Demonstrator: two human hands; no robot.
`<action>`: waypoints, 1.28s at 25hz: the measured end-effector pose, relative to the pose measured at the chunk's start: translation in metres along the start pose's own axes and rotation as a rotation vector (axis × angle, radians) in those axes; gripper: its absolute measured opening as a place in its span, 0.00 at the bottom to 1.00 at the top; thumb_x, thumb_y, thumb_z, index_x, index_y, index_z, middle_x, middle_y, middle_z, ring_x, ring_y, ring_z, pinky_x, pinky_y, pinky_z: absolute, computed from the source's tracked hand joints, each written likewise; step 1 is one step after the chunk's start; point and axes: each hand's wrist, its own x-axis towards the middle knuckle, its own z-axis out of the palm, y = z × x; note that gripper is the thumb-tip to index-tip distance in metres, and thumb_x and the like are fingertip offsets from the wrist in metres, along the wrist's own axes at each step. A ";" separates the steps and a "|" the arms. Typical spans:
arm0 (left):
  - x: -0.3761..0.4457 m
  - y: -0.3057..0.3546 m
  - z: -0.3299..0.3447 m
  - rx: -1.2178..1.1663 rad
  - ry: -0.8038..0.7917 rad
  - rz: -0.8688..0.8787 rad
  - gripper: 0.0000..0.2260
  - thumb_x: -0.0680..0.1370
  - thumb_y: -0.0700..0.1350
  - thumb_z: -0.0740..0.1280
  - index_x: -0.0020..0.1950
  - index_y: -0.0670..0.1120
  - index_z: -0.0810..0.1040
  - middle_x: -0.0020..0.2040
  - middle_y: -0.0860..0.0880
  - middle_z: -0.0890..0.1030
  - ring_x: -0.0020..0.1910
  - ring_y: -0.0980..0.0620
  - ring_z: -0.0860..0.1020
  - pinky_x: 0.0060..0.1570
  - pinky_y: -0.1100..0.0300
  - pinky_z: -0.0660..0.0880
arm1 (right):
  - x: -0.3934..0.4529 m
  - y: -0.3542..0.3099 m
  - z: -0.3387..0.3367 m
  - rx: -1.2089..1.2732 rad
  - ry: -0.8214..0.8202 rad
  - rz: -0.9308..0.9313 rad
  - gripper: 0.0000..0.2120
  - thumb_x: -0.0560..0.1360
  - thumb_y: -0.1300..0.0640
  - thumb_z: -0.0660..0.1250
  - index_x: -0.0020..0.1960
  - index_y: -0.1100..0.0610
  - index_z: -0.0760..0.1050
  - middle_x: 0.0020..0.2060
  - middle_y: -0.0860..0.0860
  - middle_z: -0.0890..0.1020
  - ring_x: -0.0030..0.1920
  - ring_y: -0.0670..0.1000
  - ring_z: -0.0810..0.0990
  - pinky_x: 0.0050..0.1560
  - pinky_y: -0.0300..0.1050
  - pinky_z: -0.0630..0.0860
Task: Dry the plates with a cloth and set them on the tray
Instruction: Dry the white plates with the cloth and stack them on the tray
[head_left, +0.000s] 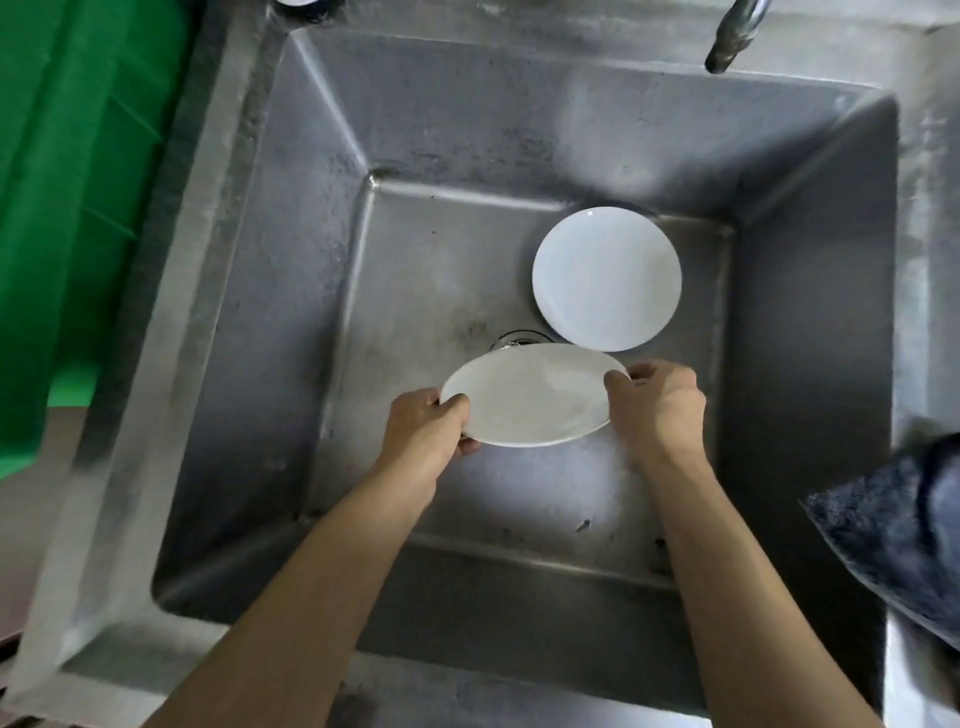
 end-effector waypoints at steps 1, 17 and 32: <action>-0.002 -0.001 -0.004 -0.016 -0.001 -0.031 0.07 0.72 0.34 0.65 0.38 0.43 0.80 0.36 0.46 0.84 0.34 0.48 0.84 0.33 0.58 0.81 | -0.004 -0.003 -0.001 -0.036 -0.025 0.040 0.11 0.74 0.58 0.66 0.49 0.65 0.81 0.39 0.63 0.84 0.33 0.54 0.79 0.35 0.50 0.82; -0.032 0.011 -0.012 -0.464 -0.315 -0.189 0.23 0.71 0.29 0.56 0.59 0.44 0.79 0.55 0.44 0.86 0.55 0.41 0.83 0.49 0.44 0.83 | -0.049 0.023 -0.003 0.405 -0.032 -0.016 0.14 0.76 0.63 0.66 0.58 0.50 0.78 0.34 0.47 0.85 0.39 0.53 0.85 0.46 0.55 0.85; -0.122 0.046 0.002 -0.465 -0.468 -0.092 0.30 0.64 0.25 0.53 0.62 0.40 0.78 0.60 0.44 0.83 0.57 0.40 0.83 0.51 0.39 0.80 | -0.096 0.012 -0.101 0.497 -0.011 -0.131 0.16 0.77 0.63 0.65 0.64 0.52 0.75 0.49 0.52 0.84 0.48 0.49 0.83 0.56 0.55 0.81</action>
